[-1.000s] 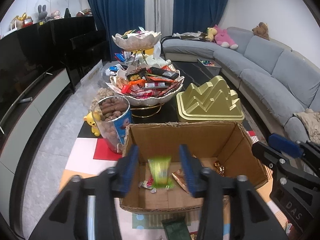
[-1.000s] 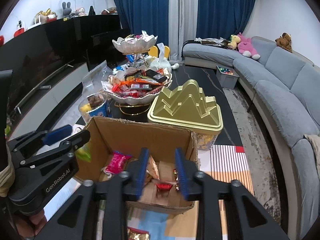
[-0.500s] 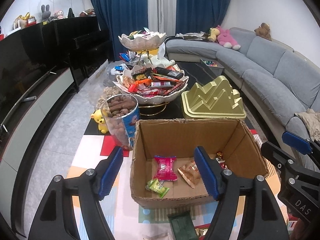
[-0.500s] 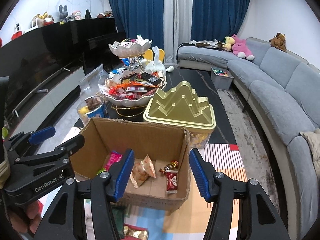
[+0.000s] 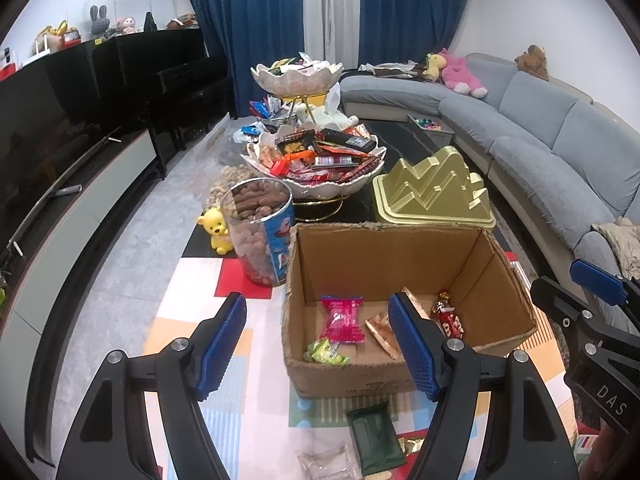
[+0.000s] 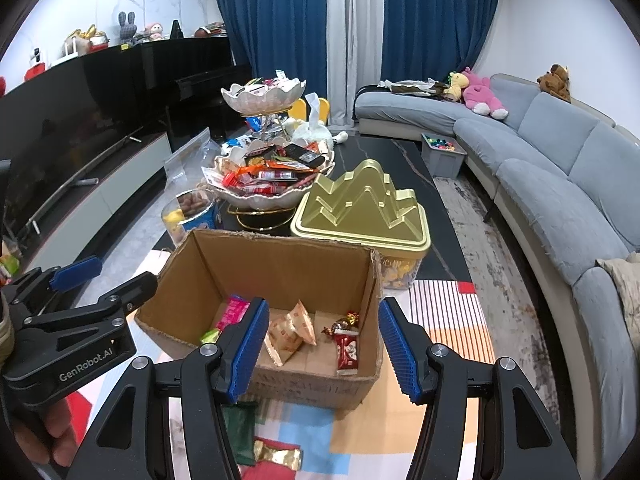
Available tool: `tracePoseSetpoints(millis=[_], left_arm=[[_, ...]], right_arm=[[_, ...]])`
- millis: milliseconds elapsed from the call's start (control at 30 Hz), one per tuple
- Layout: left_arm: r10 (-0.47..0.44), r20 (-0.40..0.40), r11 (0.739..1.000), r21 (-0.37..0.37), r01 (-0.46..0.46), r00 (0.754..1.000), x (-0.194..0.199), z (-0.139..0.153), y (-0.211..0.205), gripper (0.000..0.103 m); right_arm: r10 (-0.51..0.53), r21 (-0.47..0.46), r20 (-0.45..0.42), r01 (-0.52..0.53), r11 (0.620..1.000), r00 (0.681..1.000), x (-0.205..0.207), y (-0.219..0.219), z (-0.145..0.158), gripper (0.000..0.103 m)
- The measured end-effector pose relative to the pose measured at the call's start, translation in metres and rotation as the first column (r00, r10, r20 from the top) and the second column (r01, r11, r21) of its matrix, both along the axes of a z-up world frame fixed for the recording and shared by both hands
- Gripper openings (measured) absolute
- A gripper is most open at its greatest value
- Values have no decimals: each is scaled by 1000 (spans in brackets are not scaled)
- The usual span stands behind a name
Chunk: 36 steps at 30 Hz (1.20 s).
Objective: Organize snacks
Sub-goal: 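Withdraw both tools from the box toward the remaining snacks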
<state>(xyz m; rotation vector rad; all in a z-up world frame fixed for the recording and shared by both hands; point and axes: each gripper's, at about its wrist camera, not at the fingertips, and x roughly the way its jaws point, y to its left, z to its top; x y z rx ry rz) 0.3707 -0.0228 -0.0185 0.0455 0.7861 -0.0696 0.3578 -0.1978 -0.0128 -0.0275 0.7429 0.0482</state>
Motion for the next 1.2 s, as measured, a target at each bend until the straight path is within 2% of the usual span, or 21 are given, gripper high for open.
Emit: tracePoseSetpoints(millis=[467, 600, 1200], left_arm=[[35, -56, 999, 11, -34, 998, -29, -16, 14, 73], [42, -75, 999, 18, -41, 996, -36, -24, 15, 75], [46, -174, 999, 24, -42, 984, -61, -64, 13, 76]], right_arm=[[10, -4, -34, -10, 1000, 999, -20, 9, -8, 58], [5, -9, -41, -5, 1000, 999, -26, 10, -13, 69], [9, -22, -120, -11, 1000, 993, -45, 8, -48, 69]])
